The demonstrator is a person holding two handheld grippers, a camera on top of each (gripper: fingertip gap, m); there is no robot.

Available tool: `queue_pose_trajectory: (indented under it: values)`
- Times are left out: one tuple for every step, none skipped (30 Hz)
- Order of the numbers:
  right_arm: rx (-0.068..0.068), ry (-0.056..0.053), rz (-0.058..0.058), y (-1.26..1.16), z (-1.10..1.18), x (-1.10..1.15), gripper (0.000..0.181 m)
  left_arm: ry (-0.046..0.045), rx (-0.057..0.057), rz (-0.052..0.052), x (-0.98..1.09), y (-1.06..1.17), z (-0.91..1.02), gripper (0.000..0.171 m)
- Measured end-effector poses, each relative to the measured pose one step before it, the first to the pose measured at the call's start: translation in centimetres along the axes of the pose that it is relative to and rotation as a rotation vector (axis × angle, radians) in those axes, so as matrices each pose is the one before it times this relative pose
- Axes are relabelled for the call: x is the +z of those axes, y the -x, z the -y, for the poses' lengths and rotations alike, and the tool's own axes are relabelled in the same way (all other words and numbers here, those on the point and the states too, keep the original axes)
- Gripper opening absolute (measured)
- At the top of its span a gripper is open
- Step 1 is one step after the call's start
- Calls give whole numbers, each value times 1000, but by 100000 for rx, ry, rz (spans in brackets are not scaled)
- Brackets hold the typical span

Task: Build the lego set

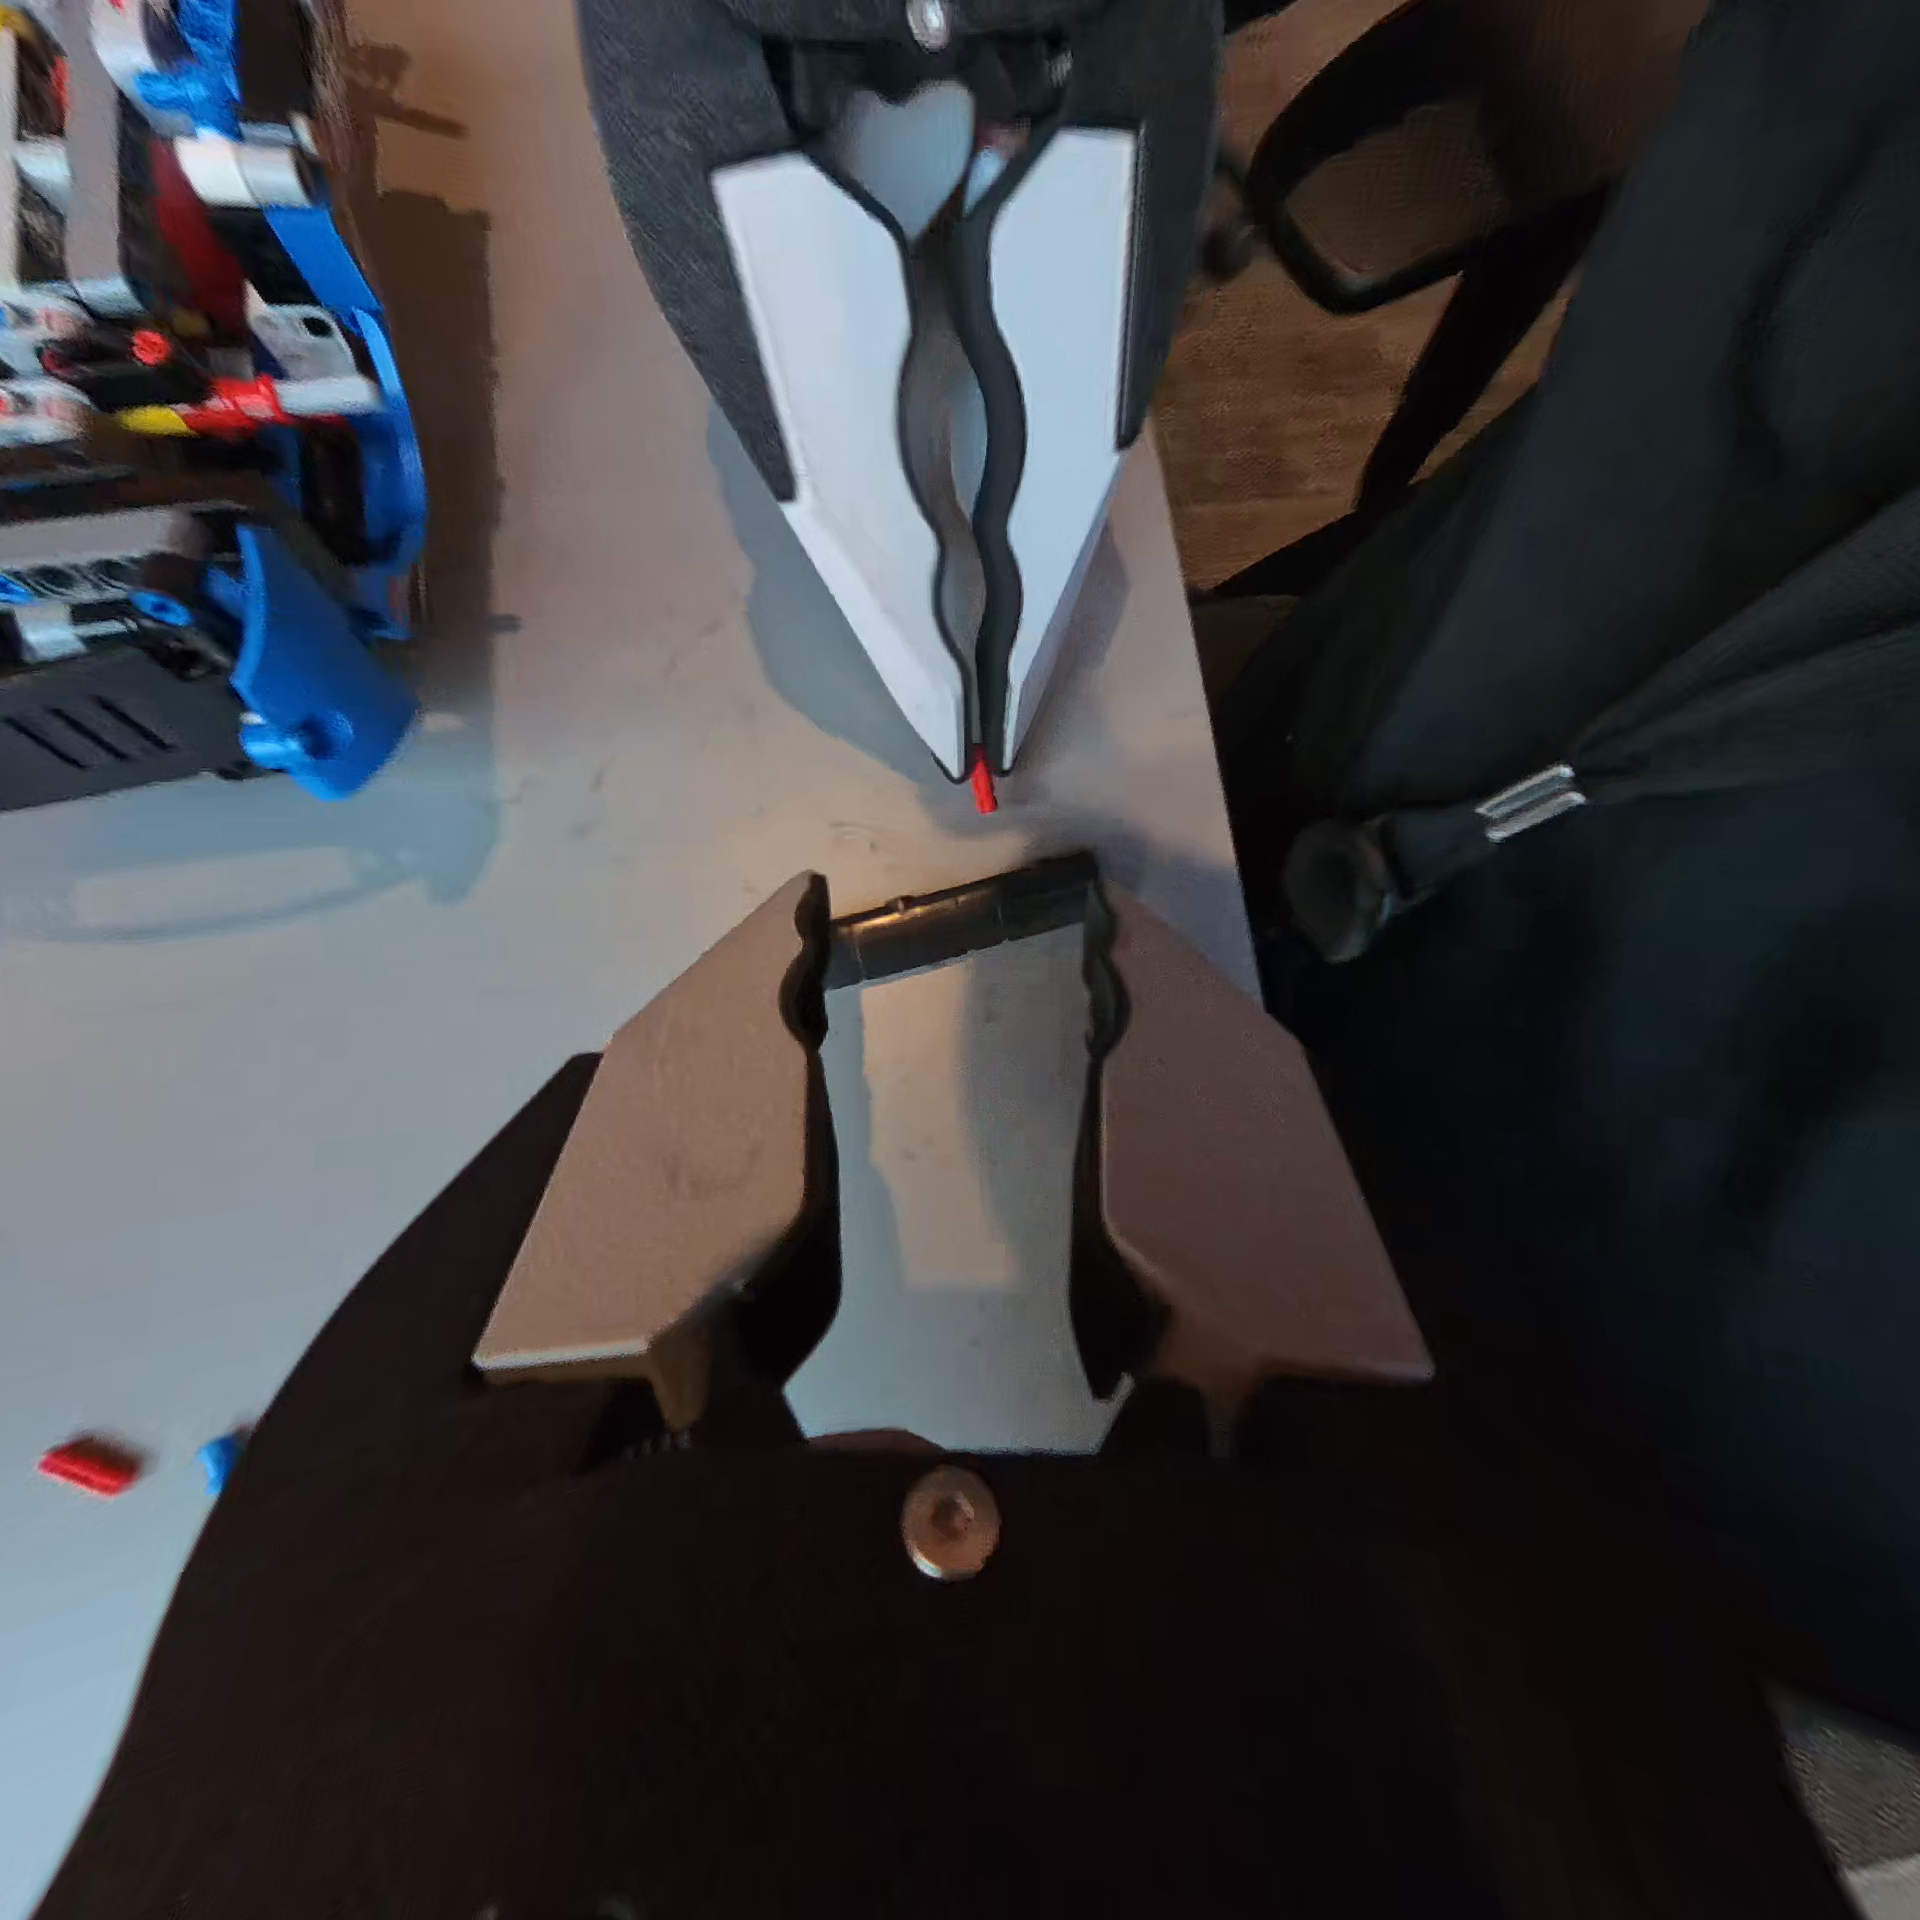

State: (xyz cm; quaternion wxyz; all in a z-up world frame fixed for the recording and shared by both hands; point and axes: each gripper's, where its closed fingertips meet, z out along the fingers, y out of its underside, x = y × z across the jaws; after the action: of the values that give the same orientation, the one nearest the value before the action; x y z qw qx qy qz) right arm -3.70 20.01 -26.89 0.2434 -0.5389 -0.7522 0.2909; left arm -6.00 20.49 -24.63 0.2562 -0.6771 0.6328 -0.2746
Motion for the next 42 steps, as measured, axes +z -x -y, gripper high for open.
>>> queue_pose_trajectory:
  values:
    - [1190, -414, -52, -42, 73, 80, 5, 1406, 2342, 4076, 710, -306, -500, 46]
    - [780, -700, 727, 101, 86, 81, 5, 1058, 3875, 4074, 646, -215, -444, 47]
    - [258, -524, 845, 126, 65, 99, 5, 1673, 4147, 3360, 570, -84, -451, 47]
    - [-343, -346, 758, 151, 44, 102, 4, -2315, 2497, 974, 194, -179, 344, 50]
    - [-507, 115, 690, 123, 21, 100, 5, -1995, 2283, -1888, -37, -334, 359, 53]
    - [-637, 492, 868, 157, -26, 77, 5, 516, 1894, -2085, -71, -176, 27, 55]
    - [-982, 239, 696, 142, 10, 38, 5, 1114, 2280, -2734, -95, -184, -119, 58]
    - [-979, 160, -14, -1, -25, 12, 5, 928, 2589, -2516, -133, -100, -186, 59]
    - [-418, 293, 315, -31, -96, 11, 5, 1139, 2279, -1703, -116, 87, -230, 57]
    - [133, -76, 653, -28, -18, -3, 5, 1547, 1071, -1437, 3, 224, -306, 53]
    - [276, -629, 448, -42, 103, -36, 5, 688, 24, -2275, 72, 143, -193, 49]
    - [171, -139, 90, -79, 93, -41, 5, 515, -641, -2645, 59, 52, -89, 40]
    - [-270, 225, -81, -49, 57, -82, 5, 226, -119, -2899, 84, -106, 12, 35]
    - [-574, 214, -220, -33, 59, -97, 5, -400, 563, -2891, 98, -184, 69, 31]
    - [-451, 146, 71, 23, 63, -113, 5, -511, 180, -2031, 103, -89, 84, 28]
    - [-226, 101, 679, 117, 61, -75, 5, -364, -253, -2157, 106, -68, 82, 25]
    - [-312, 22, 758, 173, 72, -57, 5, -917, -664, -2089, 114, -36, 114, 22]
    - [-449, 120, 367, 135, 75, -20, 5, -1540, 189, -828, 98, 104, 117, 20]
    - [-376, 463, 623, 179, -13, 29, 5, -1666, 672, -536, 72, 94, 95, 18]
    - [-521, 536, 524, 178, -51, 51, 5, -1390, 52, -907, 62, 3, 71, 17]
    - [-729, 11, -99, 73, -12, -15, 5, -885, -3, -654, 52, -2, 58, 16]
    - [-523, 87, 127, 66, -62, -58, 5, -799, 678, -174, 51, -18, 61, 16]
    - [-450, 148, 298, 44, -88, -91, 5, -1020, 691, -269, 39, -37, 35, 16]
    - [-683, 318, 44, -42, -177, -137, 5, -1286, -149, -727, 24, -48, 44, 16]
    - [-877, 743, 500, -25, -268, -125, 5, -1477, -153, -1254, 33, -86, 44, 16]
    - [-1195, 436, 1439, 117, -239, -117, 5, -1329, 929, -1290, 59, -116, 56, 16]
    - [-1854, -196, 1940, 242, -104, -87, 5, -51, 1350, -938, 39, -85, 37, 16]
    - [-2242, -141, 1551, 239, -1, -32, 5, 333, 1803, -987, 61, -94, 57, 16]
    - [-2018, 456, 1299, 218, 30, 60, 5, 150, 1945, -1019, 103, -110, 83, 16]
    - [-1547, 844, 1245, 217, 40, 119, 5, -11, 1022, -834, 97, -59, 93, 16]
    - [-1374, 748, 352, 94, 77, 118, 5, 129, 286, -750, 65, -22, 55, 16]
    - [-1370, 829, -80, 21, -2, 75, 5, 317, 367, -553, 1, -20, 7, 16]
    - [-1008, 482, -236, -24, -30, 18, 5, 129, 512, -161, 10, 3, 0, 16]
    - [-498, -264, 89, 8, 54, -23, 5, -98, 218, -68, 3, -7, 10, 16]
    - [-531, -598, 366, 53, 81, -57, 4, -291, -408, -198, 10, -4, 5, 16]
    - [-865, -522, 56, 33, 58, -39, 4, -285, -334, -51, -1, 8, 7, 16]
    - [-998, -209, 137, 54, -2, -25, 4, -11, 18, 197, 3, -3, 2, 16]
    - [-816, -77, 320, 60, -22, 22, 4, 15, 43, 290, 36, -23, 30, 16]
    - [-734, -475, 587, 87, 25, 43, 4, -20, -36, 255, 72, -65, 80, 16]
    - [-382, -649, 1186, 137, 70, 80, 4, 58, 131, 31, 107, -142, 92, 16]
    - [28, -704, 1583, 162, 53, 81, 4, 81, -297, -317, 91, -174, 77, 16]
    - [-30, -887, 1060, 65, 22, 42, 4, -12, -224, 269, 47, -123, 54, 16]
